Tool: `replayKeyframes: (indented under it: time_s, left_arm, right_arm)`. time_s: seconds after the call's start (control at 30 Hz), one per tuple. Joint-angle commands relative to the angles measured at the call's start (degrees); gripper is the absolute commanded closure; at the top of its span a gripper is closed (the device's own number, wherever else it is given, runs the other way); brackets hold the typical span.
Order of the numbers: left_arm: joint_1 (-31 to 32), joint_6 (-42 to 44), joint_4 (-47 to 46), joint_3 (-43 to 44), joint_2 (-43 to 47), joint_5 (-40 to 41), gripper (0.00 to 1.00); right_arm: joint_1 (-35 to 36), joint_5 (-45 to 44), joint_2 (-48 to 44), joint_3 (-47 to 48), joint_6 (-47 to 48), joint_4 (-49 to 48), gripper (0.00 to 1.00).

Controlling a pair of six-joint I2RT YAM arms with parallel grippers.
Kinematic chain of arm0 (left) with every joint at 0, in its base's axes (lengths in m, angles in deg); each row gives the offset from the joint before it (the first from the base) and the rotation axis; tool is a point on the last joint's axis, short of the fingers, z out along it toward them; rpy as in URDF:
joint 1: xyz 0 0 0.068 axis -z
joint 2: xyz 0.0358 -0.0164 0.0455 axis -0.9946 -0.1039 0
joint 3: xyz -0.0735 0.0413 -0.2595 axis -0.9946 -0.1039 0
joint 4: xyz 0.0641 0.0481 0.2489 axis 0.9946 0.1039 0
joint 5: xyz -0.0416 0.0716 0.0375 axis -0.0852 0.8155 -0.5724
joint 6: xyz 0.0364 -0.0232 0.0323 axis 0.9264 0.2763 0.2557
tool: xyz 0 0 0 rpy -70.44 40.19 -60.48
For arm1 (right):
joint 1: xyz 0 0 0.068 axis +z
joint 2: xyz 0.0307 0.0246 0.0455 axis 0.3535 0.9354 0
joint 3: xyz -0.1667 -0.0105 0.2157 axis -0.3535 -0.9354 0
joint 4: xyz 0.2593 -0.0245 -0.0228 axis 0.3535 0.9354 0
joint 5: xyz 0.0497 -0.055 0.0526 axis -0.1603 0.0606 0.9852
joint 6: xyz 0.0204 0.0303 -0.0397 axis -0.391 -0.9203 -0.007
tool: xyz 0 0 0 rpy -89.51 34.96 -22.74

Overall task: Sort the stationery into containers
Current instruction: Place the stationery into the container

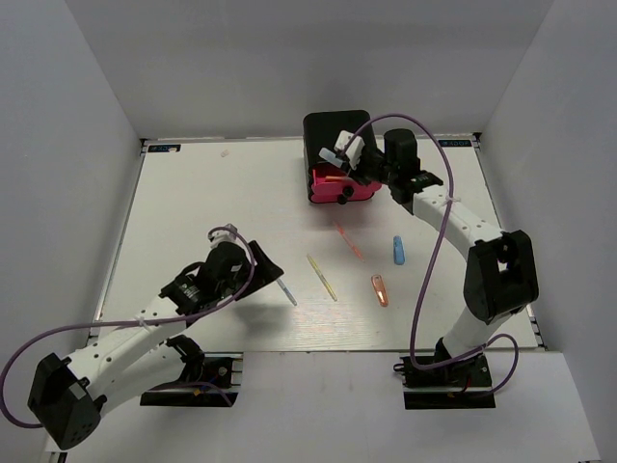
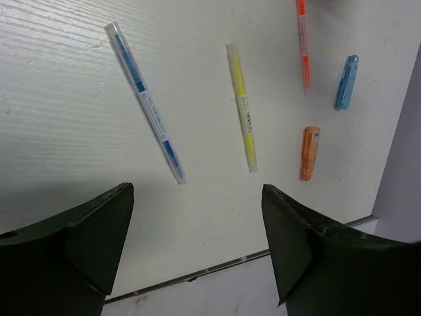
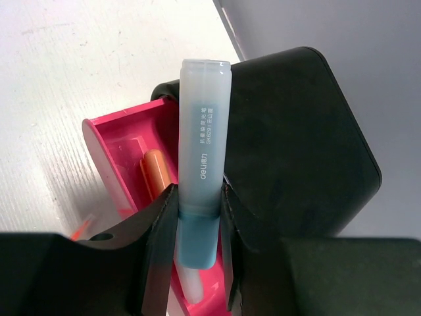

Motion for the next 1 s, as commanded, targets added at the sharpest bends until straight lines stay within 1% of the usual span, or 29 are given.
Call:
replayKeyframes:
  time_s: [0.0,0.03,0.1,0.23,0.27,0.3,0.4,0.43,0.47,0.57,0.67,0.73,0.77,0.8,0.83,0.87,0.9,0.93,0.97]
  left_arm:
    - [0.2,0.6,-3.0,1.3,-0.9,-0.9,0.12]
    - [0.2,0.6,-3.0,1.3,-1.8,-1.4,0.12]
    - [0.2,1.1,-3.7,2.0,-3.2,-1.4,0.12]
    - [0.2,1.7,-6.8,4.2,-5.8,-1.4,0.12]
    - [0.2,2.3,-7.3,4.2,-6.5,-1.9,0.12]
    - [0.2,2.4,-7.9,4.9,-7.2,-2.0,0.12]
    - [-0.4,3.0,-10.3,6.1,-10.1,-3.1,0.12]
    - [-0.4,3.0,-11.5,6.1,-10.8,-3.6,0.12]
    - [-0.4,3.0,-12.0,6.6,-12.0,-3.6,0.12]
    - [-0.4,3.6,-13.9,7.3,-13.3,-4.1,0.12]
    - [-0.4,4.2,-15.8,8.7,-15.4,-4.7,0.12]
    - [-0.4,5.6,-16.7,10.9,-17.8,-4.7,0.14]
    - [-0.4,6.1,-17.8,11.5,-18.7,-5.2,0.18]
    - [-0.4,7.0,-18.6,12.0,-19.7,-5.8,0.21]
    - [-0.4,7.0,-19.4,12.6,-21.6,-5.8,0.24]
    - [-0.4,7.8,-21.0,13.4,-22.6,-6.6,0.28]
    - [-0.4,8.5,-21.8,13.4,-23.6,-7.5,0.37]
    - [-0.9,8.5,-22.3,14.2,-24.4,-7.5,0.42]
    - [-0.9,9.0,-22.8,15.1,-25.2,-8.1,0.47]
  right_arm:
    - [-0.7,2.9,0.1,2.7,2.1,-1.4,0.83]
    - [-0.9,3.2,0.5,3.0,2.2,-0.1,0.79]
    - [-1.5,3.9,1.3,3.6,2.8,0.9,0.74]
    - [-2.5,4.8,1.6,3.4,3.7,2.1,0.57]
    - [-2.4,4.7,1.7,3.4,3.6,2.2,0.41]
    - [-2.8,4.6,1.4,3.4,3.3,2.2,0.37]
    - [-3.1,4.3,1.1,3.0,3.0,2.4,0.3]
    - [-3.1,4.2,0.9,3.0,2.7,2.5,0.3]
    - [-3.4,4.1,0.5,2.9,2.6,2.4,0.28]
    - [-3.8,4.5,-0.7,2.2,1.2,1.7,0.28]
    - [-4.0,4.1,-3.3,1.4,-2.3,-0.4,0.28]
    - [-4.2,2.5,-6.4,-0.2,-6.3,-2.5,0.32]
    - [-4.1,1.7,-8.0,-0.9,-7.4,-4.4,0.47]
    - [-4.2,0.9,-9.9,-3.2,-8.8,-6.1,0.6]
    - [-4.2,-0.6,-10.5,-4.0,-12.2,-6.5,0.7]
    - [-4.1,-1.1,-11.1,-4.4,-12.9,-5.8,0.81]
    - [-4.1,-1.1,-12.1,-4.7,-13.4,-3.8,0.84]
    - [-4.2,-1.5,-12.9,-5.0,-16.0,-3.2,0.84]
    - [-4.0,-1.7,-13.2,-5.5,-17.2,-2.4,0.86]
